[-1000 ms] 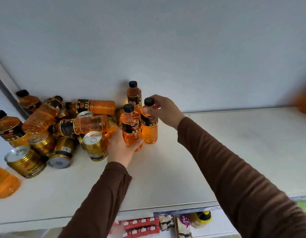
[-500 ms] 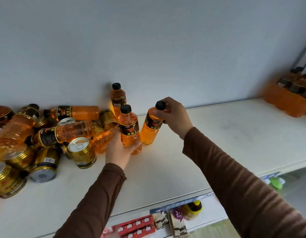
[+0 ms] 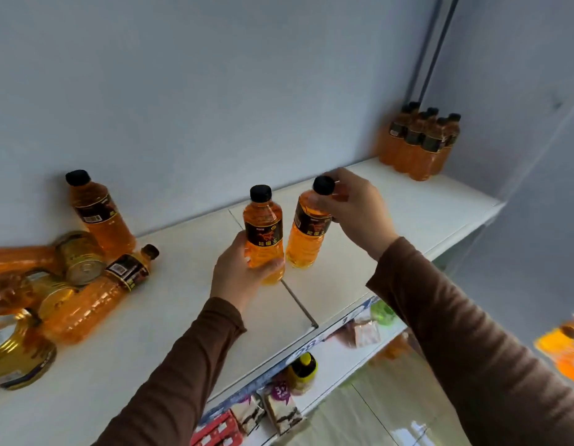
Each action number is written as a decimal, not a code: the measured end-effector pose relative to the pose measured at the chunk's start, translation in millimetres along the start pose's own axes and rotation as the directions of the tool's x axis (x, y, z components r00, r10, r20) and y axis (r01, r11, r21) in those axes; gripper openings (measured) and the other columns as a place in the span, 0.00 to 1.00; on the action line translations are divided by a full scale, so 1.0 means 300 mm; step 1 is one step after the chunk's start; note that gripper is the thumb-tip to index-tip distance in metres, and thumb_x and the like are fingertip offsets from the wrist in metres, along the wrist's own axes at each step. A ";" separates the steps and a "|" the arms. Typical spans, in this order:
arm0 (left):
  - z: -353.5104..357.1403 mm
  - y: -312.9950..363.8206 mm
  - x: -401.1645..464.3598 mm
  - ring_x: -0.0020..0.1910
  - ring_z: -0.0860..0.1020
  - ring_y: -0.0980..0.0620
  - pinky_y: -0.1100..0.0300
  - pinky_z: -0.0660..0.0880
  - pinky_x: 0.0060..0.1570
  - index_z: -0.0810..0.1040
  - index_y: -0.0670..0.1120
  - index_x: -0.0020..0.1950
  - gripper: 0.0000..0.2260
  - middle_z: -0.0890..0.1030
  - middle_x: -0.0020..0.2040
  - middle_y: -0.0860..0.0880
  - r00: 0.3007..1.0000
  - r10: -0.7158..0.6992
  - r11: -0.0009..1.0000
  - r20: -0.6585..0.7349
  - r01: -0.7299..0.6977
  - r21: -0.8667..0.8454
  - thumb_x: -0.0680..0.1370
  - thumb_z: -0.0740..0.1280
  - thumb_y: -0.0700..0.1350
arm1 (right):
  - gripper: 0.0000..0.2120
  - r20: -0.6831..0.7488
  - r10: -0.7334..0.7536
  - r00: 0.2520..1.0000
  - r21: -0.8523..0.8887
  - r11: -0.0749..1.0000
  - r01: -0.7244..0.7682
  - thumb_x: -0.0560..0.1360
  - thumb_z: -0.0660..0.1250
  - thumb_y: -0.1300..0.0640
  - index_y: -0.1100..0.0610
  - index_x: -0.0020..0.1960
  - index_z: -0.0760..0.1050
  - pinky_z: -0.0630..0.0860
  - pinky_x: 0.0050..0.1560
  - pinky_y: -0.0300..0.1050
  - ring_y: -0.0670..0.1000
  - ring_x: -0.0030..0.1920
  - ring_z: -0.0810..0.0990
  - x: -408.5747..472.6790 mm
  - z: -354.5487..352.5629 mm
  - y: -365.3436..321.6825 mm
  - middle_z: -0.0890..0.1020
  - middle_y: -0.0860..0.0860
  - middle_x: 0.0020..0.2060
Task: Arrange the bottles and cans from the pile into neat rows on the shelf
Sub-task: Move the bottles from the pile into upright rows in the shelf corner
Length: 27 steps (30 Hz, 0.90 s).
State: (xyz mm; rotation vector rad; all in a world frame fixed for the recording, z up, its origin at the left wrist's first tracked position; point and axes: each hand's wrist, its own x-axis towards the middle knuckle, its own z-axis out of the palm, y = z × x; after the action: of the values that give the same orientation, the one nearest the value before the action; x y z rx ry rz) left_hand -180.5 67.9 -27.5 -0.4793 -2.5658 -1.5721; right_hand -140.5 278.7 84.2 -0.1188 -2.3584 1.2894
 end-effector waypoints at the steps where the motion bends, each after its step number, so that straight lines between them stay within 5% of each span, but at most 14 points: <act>1: 0.046 0.022 0.008 0.53 0.76 0.56 0.66 0.69 0.48 0.73 0.55 0.63 0.26 0.79 0.56 0.57 1.000 0.012 1.000 0.026 -0.012 -0.005 0.69 0.78 0.54 | 0.13 -0.018 0.004 1.000 -0.013 1.000 -0.004 0.68 0.75 0.41 0.43 0.49 0.77 0.81 0.45 0.57 0.48 0.44 0.82 -0.005 -0.051 0.024 0.83 0.44 0.44; 12: 0.692 0.364 0.108 0.52 0.80 0.58 0.56 0.76 0.53 0.74 0.57 0.61 0.26 0.82 0.54 0.58 0.981 0.122 0.991 0.148 -0.113 -0.069 0.66 0.79 0.55 | 0.13 -0.146 0.052 0.988 -0.068 0.996 -0.063 0.70 0.75 0.45 0.47 0.51 0.77 0.81 0.47 0.58 0.50 0.47 0.82 -0.007 -0.696 0.389 0.83 0.46 0.46; 21: 1.126 0.598 0.179 0.49 0.78 0.69 0.70 0.70 0.45 0.74 0.66 0.55 0.25 0.81 0.50 0.69 0.983 0.106 0.984 0.148 -0.083 -0.158 0.61 0.76 0.63 | 0.10 -0.147 0.077 0.986 -0.104 0.990 -0.093 0.71 0.75 0.46 0.43 0.50 0.77 0.82 0.48 0.54 0.46 0.46 0.81 0.119 -1.104 0.673 0.83 0.41 0.45; 27: 1.288 0.652 0.308 0.52 0.78 0.68 0.66 0.73 0.49 0.74 0.64 0.57 0.27 0.81 0.52 0.67 0.984 0.100 0.981 0.149 -0.072 -0.180 0.61 0.76 0.64 | 0.10 -0.108 0.056 0.993 -0.086 0.994 -0.066 0.72 0.74 0.46 0.43 0.51 0.76 0.82 0.50 0.52 0.45 0.47 0.81 0.296 -1.196 0.815 0.82 0.40 0.45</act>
State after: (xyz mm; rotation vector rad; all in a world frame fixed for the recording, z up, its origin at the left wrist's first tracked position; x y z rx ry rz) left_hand -174.9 510.6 -17.8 -0.7497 -2.4882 -1.8036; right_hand -101.6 720.4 81.0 -0.2821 -2.3389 1.1752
